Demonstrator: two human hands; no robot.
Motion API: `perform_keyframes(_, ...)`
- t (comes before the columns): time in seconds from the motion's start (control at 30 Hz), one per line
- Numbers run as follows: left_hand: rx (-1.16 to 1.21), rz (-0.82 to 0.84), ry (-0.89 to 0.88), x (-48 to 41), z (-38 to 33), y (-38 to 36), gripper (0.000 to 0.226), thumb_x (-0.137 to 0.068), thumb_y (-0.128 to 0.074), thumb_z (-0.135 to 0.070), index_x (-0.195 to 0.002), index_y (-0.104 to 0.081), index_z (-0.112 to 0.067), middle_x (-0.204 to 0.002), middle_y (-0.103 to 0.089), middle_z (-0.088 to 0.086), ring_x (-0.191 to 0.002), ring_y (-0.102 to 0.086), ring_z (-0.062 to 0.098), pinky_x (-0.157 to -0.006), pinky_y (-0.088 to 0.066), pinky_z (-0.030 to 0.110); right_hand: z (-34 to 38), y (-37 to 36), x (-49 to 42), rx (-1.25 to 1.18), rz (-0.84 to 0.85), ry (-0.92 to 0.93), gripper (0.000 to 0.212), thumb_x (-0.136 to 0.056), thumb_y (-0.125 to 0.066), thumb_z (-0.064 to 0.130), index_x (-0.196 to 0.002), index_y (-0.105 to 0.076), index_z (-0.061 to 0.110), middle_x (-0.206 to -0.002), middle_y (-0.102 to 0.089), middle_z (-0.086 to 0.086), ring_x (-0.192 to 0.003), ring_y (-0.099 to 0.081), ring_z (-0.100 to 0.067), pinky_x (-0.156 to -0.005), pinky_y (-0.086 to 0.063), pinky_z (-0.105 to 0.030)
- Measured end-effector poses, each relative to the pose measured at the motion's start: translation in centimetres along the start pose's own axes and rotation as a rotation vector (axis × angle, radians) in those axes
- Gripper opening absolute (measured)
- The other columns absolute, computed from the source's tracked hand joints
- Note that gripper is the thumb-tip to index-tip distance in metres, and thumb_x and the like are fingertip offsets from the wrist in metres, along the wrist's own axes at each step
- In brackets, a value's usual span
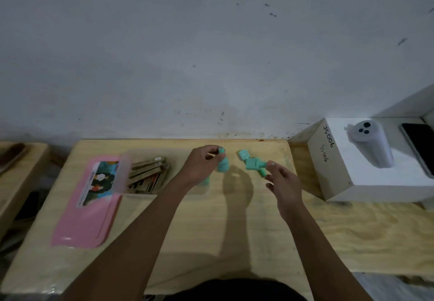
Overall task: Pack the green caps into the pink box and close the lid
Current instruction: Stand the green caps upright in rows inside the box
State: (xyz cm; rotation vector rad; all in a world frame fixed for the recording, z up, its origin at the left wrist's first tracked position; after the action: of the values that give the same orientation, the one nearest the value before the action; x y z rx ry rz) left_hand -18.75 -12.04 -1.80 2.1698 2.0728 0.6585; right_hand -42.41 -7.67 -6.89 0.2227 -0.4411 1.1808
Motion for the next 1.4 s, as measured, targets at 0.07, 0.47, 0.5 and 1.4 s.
perform_keyframes(0.07, 0.024, -0.021, 0.005, 0.5, 0.4, 1.6, 0.022, -0.090, -0.062, -0.024, -0.109, -0.068, -0.016, -0.095, -0.066, 0.000, -0.079, -0.059, 0.011, -0.060, -0.047, 0.020, 0.2, -1.0, 0.7, 0.027, 0.027, 0.019, 0.017, -0.092, -0.065, 0.029, -0.105, -0.071, 0.020, -0.093, -0.071, -0.001, -0.078, -0.061, -0.010, -0.072, -0.053, -0.031)
perform_keyframes(0.47, -0.100, -0.179, -0.074, 1.6, 2.6, 6.8, 0.017, -0.088, -0.064, -0.017, -0.104, -0.067, -0.018, -0.090, -0.066, 0.000, -0.075, -0.060, 0.010, -0.058, -0.046, 0.003, 1.7, -9.6, 2.6, 0.563, 0.295, 0.363, 0.027, -0.093, -0.063, 0.024, -0.119, -0.067, 0.017, -0.108, -0.069, 0.006, -0.075, -0.067, -0.004, -0.060, -0.046, -0.006)
perform_keyframes(0.5, -0.103, -0.182, -0.079, 1.6, 2.9, 6.8, 0.015, -0.087, -0.065, -0.018, -0.102, -0.066, -0.022, -0.090, -0.066, 0.000, -0.073, -0.059, 0.008, -0.058, -0.046, 0.004, 1.5, -10.4, 2.7, 0.609, 0.319, 0.390, 0.027, -0.093, -0.064, 0.025, -0.118, -0.067, 0.019, -0.108, -0.068, 0.008, -0.078, -0.067, -0.004, -0.061, -0.046, -0.005)
perform_keyframes(1.4, -0.390, -0.163, -0.132, 2.4, 7.4, 6.0, 0.025, -0.084, -0.068, -0.019, -0.108, -0.070, -0.018, -0.094, -0.067, -0.005, -0.081, -0.062, 0.014, -0.074, -0.050, 0.026, -2.6, -17.5, 4.6, 1.530, 0.317, 0.677, 0.028, -0.095, -0.048, 0.019, -0.115, -0.067, 0.023, -0.113, -0.057, -0.004, -0.109, -0.050, -0.025, -0.081, -0.041, -0.037)
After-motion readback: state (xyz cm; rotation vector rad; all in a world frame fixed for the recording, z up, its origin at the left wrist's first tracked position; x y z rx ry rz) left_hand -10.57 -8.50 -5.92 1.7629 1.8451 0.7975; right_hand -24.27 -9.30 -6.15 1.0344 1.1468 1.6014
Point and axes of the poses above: each hand's wrist, its own x-axis away from the middle knuckle, its own y-axis out of the back of the hand, z = x × y, the point moved 8 cm from there along -x, towards the middle knuckle
